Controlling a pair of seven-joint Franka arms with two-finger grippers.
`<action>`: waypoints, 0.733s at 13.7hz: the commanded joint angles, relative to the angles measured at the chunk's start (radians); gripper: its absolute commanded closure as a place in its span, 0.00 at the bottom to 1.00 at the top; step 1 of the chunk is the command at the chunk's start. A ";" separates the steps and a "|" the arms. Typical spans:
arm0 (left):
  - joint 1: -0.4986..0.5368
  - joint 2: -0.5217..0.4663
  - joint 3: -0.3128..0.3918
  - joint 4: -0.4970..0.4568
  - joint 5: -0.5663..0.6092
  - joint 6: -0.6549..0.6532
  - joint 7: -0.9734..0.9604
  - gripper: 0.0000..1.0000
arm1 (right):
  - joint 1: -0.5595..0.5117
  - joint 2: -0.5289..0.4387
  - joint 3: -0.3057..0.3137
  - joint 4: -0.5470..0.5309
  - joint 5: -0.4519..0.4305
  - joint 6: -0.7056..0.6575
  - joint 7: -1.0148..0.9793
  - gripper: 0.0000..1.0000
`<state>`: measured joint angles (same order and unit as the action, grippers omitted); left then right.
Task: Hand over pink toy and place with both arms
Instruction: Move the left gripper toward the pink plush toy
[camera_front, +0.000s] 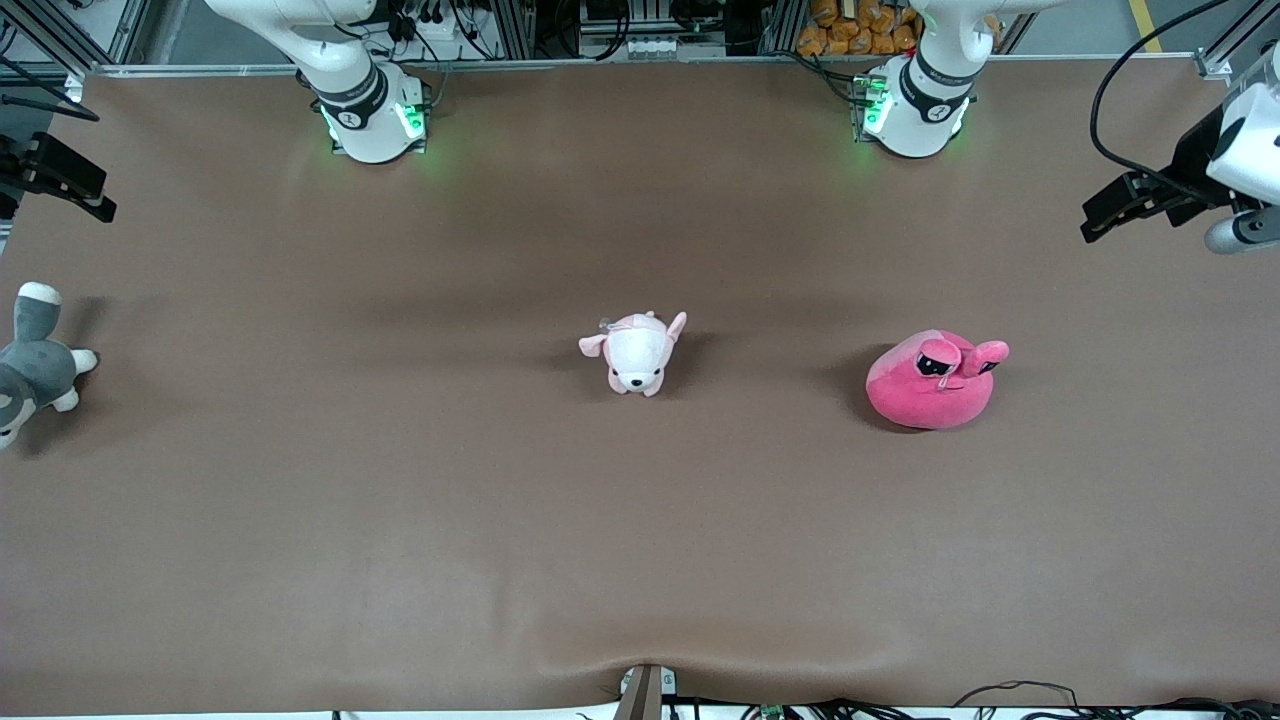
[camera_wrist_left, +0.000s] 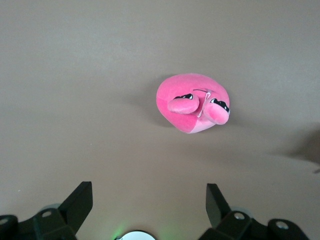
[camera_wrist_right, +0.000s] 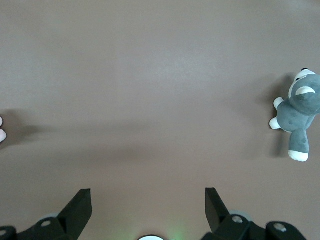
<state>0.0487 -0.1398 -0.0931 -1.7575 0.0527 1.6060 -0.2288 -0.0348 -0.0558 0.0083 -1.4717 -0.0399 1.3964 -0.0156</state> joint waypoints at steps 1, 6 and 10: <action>0.005 0.015 -0.002 0.006 -0.004 0.029 -0.004 0.00 | -0.005 0.007 0.007 0.016 -0.011 -0.007 -0.012 0.00; 0.005 0.048 -0.002 0.009 -0.004 0.066 -0.029 0.00 | -0.010 0.007 0.007 0.016 -0.011 -0.005 -0.012 0.00; 0.005 0.057 -0.002 0.007 -0.005 0.075 -0.073 0.00 | -0.007 0.011 0.007 0.016 -0.011 -0.004 -0.001 0.00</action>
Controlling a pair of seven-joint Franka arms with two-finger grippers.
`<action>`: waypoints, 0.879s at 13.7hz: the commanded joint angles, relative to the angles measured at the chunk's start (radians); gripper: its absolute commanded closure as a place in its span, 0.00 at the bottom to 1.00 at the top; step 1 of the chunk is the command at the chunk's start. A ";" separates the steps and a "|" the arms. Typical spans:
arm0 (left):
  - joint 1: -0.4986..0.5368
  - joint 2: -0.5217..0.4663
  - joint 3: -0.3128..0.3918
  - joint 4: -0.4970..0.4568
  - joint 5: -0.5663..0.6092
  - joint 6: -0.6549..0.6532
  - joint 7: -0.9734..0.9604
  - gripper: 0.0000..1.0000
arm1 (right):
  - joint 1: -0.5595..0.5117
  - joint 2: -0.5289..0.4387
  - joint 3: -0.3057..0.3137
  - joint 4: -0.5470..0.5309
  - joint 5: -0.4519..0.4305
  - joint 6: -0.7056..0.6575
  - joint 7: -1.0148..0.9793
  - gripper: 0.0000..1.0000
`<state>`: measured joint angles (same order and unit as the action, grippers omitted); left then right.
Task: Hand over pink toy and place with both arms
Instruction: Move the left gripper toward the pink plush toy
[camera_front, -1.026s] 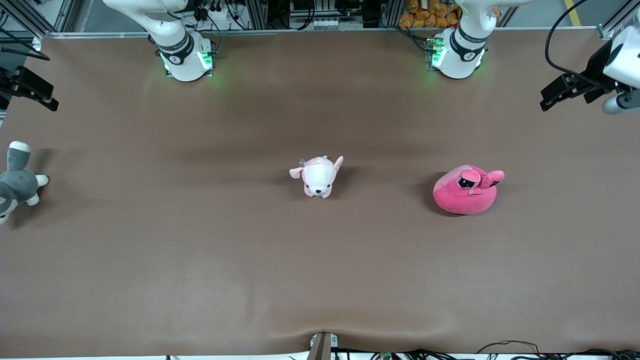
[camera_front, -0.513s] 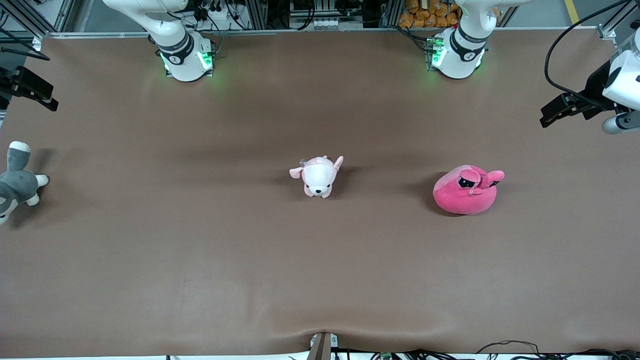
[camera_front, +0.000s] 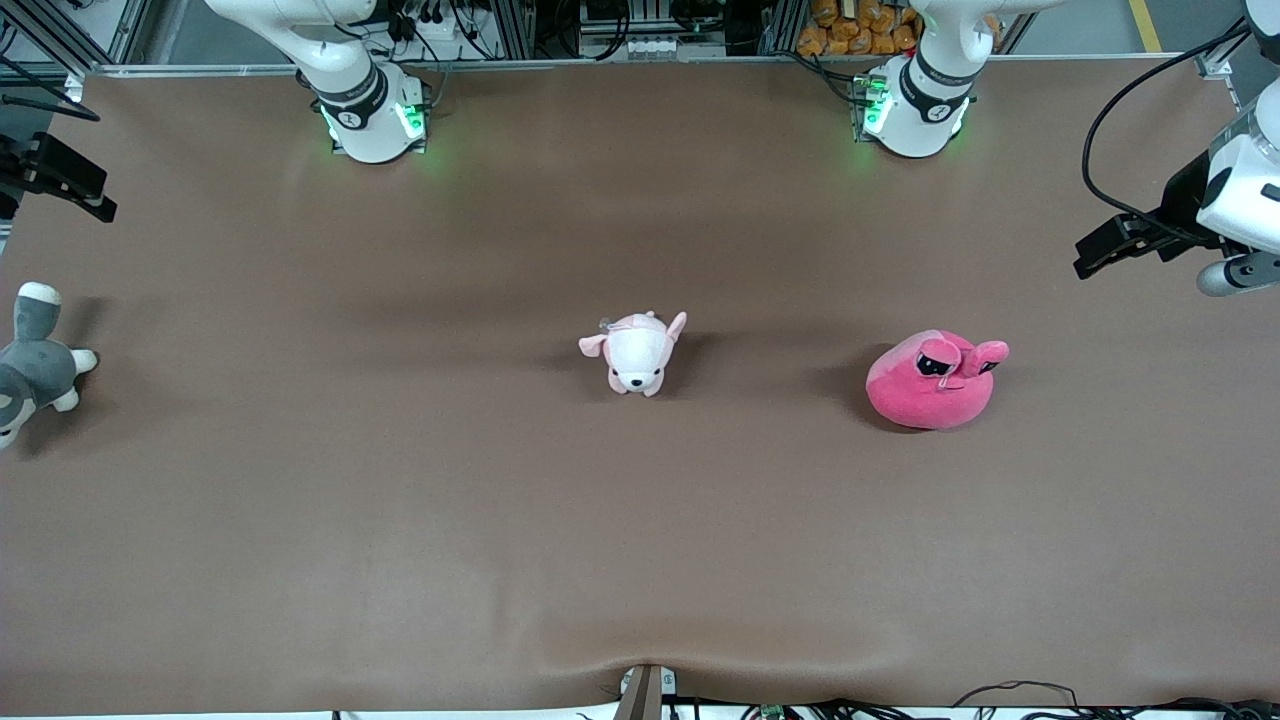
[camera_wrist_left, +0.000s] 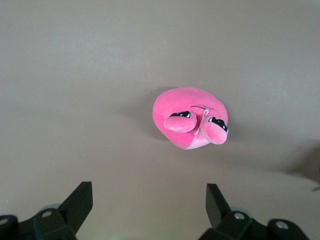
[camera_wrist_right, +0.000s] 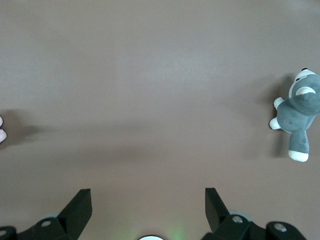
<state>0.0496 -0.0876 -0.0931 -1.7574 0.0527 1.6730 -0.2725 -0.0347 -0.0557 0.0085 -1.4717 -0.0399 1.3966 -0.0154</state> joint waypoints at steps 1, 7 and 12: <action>0.004 0.008 -0.002 0.010 -0.007 0.013 -0.057 0.00 | -0.010 0.013 0.007 0.016 -0.012 -0.002 -0.001 0.00; 0.006 0.028 -0.002 0.009 -0.008 0.037 -0.103 0.00 | -0.045 0.062 0.002 0.022 -0.009 0.018 -0.009 0.00; 0.035 0.029 -0.004 0.003 -0.010 0.037 -0.141 0.00 | -0.044 0.071 0.002 0.033 -0.011 0.033 -0.015 0.00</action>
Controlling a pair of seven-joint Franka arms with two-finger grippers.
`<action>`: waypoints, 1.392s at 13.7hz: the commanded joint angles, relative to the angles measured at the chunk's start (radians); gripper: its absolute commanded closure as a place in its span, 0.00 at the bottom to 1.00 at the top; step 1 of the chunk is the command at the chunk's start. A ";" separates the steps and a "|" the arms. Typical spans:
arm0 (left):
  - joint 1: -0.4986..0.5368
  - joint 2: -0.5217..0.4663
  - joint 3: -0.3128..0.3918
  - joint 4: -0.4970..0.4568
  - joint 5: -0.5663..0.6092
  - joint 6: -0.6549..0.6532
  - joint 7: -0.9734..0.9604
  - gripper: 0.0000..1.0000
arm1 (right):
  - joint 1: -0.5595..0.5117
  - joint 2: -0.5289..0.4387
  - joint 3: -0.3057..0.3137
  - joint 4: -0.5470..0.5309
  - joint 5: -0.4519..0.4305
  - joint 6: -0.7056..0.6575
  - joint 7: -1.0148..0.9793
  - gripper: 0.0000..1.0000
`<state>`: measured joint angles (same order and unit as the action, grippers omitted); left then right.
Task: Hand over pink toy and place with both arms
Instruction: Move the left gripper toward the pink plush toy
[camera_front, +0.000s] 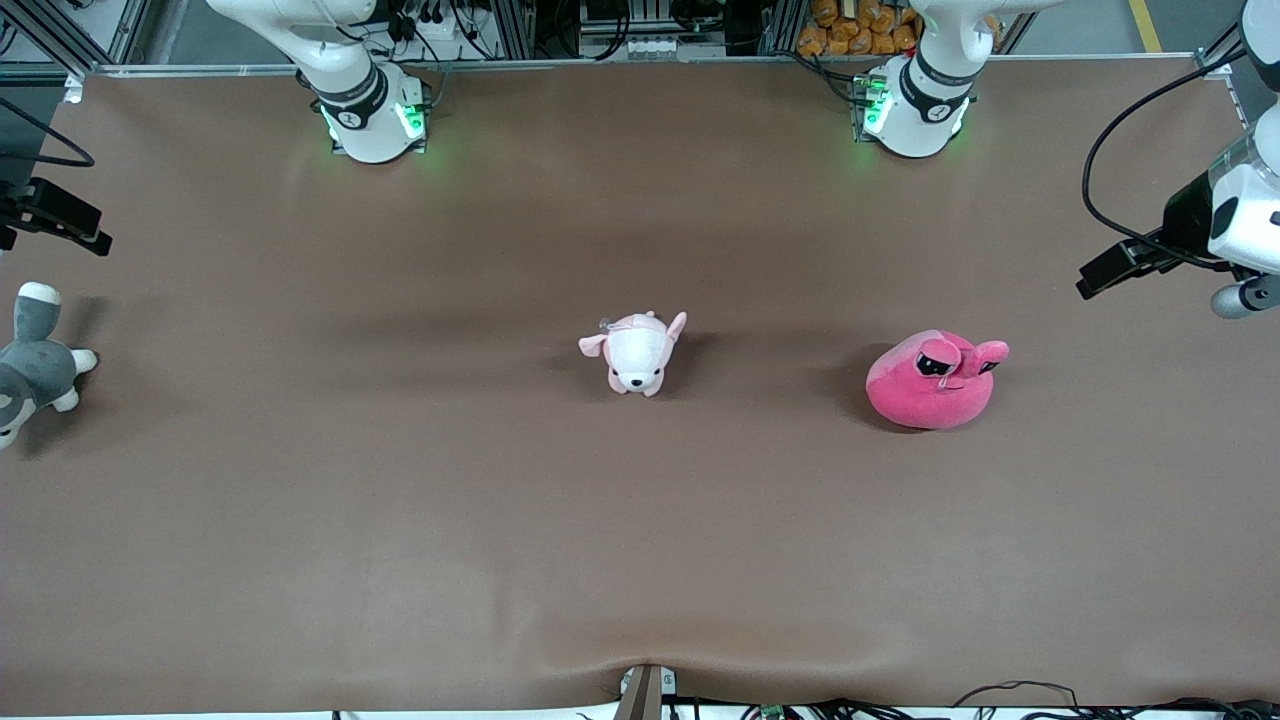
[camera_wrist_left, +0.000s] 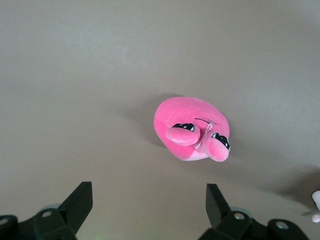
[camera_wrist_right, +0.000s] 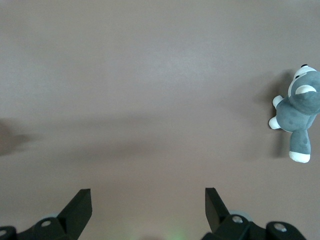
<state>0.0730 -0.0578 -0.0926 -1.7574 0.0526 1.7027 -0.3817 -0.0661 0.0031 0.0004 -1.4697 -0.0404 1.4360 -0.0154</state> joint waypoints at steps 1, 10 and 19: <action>0.011 0.000 -0.004 0.003 -0.010 0.008 -0.054 0.00 | -0.011 0.015 0.010 0.038 -0.010 -0.006 -0.015 0.00; 0.011 0.000 -0.003 -0.002 -0.010 0.008 -0.244 0.00 | -0.008 0.012 0.010 0.055 0.001 -0.009 0.000 0.00; 0.011 -0.017 -0.007 -0.010 -0.010 -0.034 -0.485 0.00 | -0.021 0.015 0.010 0.045 0.008 -0.029 -0.002 0.00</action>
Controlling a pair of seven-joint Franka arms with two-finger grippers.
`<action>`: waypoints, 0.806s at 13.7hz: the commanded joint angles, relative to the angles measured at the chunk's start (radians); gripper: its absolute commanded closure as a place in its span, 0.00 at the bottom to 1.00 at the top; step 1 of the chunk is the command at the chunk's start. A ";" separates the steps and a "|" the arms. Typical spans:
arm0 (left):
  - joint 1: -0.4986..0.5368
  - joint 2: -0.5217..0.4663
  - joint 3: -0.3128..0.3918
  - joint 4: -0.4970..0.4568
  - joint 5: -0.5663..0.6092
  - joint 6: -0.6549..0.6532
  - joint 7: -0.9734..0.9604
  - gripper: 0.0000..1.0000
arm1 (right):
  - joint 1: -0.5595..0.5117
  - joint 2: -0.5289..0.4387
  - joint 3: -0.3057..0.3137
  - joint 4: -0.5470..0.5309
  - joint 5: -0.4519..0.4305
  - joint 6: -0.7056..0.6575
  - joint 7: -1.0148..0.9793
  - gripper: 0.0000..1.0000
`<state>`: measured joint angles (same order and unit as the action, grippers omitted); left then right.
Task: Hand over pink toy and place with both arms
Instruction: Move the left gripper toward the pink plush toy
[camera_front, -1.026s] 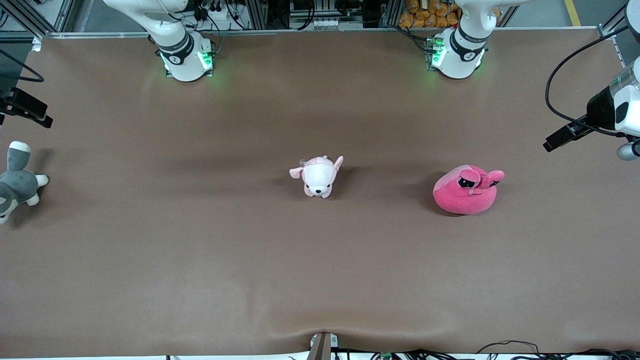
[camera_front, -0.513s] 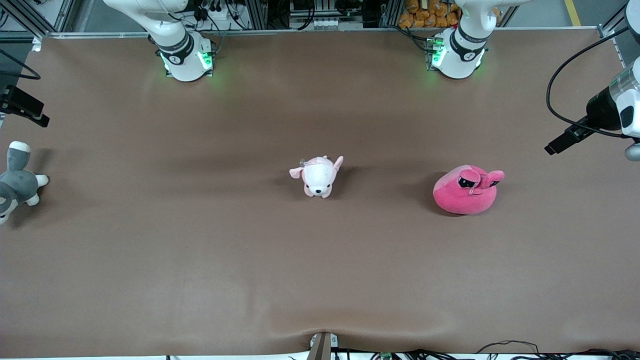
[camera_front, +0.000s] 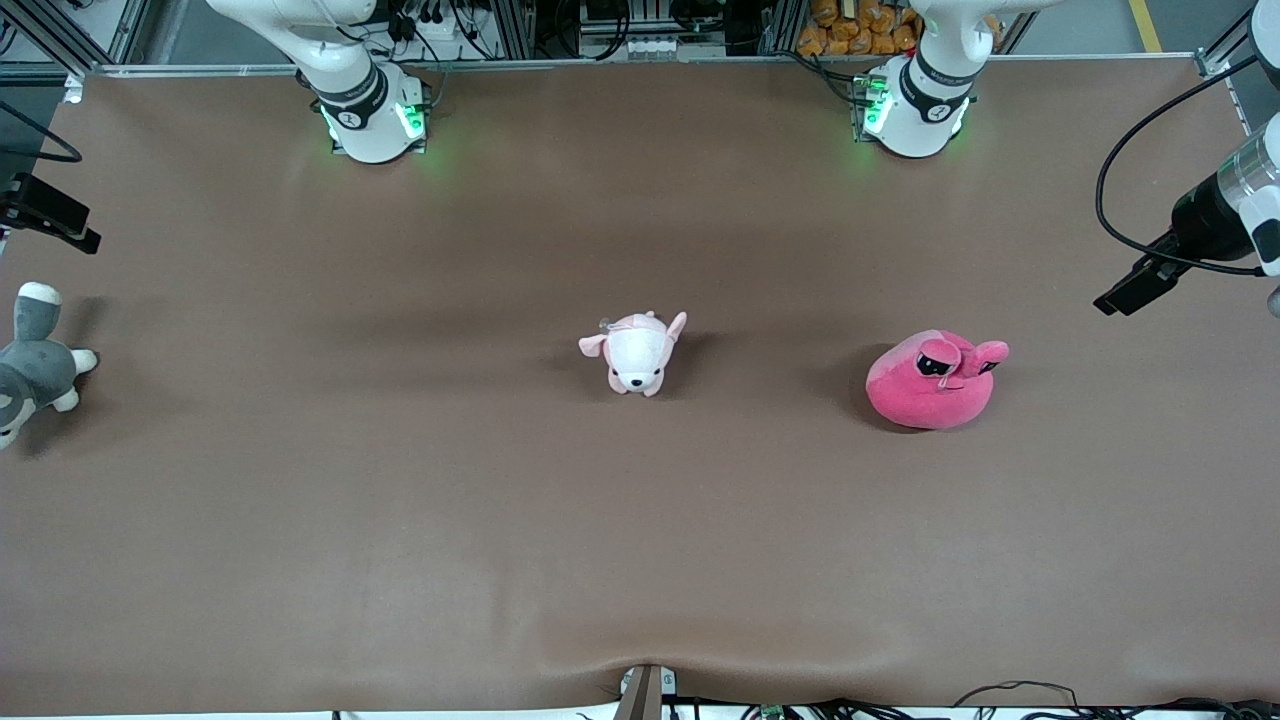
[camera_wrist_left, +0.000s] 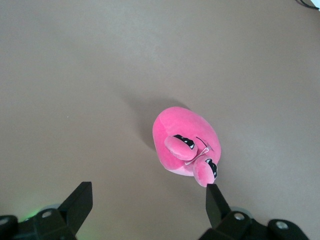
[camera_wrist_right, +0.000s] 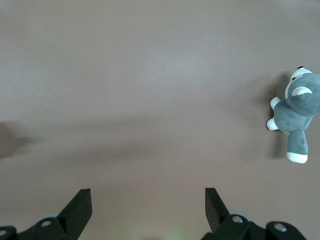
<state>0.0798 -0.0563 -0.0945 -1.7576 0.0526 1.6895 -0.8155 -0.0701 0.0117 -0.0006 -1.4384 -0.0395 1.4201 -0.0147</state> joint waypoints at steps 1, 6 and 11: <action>0.005 -0.019 -0.005 -0.010 -0.011 -0.031 -0.083 0.00 | -0.017 0.007 0.011 0.012 0.009 -0.013 -0.001 0.00; 0.003 -0.014 -0.007 -0.029 -0.029 -0.060 -0.304 0.00 | -0.019 0.007 0.011 0.010 0.009 -0.018 0.001 0.00; 0.014 0.087 -0.005 -0.048 -0.093 -0.022 -0.782 0.00 | -0.022 0.016 0.011 0.010 0.007 -0.029 0.015 0.00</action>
<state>0.0808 -0.0231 -0.0973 -1.8112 -0.0157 1.6490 -1.4425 -0.0706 0.0235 -0.0009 -1.4387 -0.0392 1.4061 -0.0113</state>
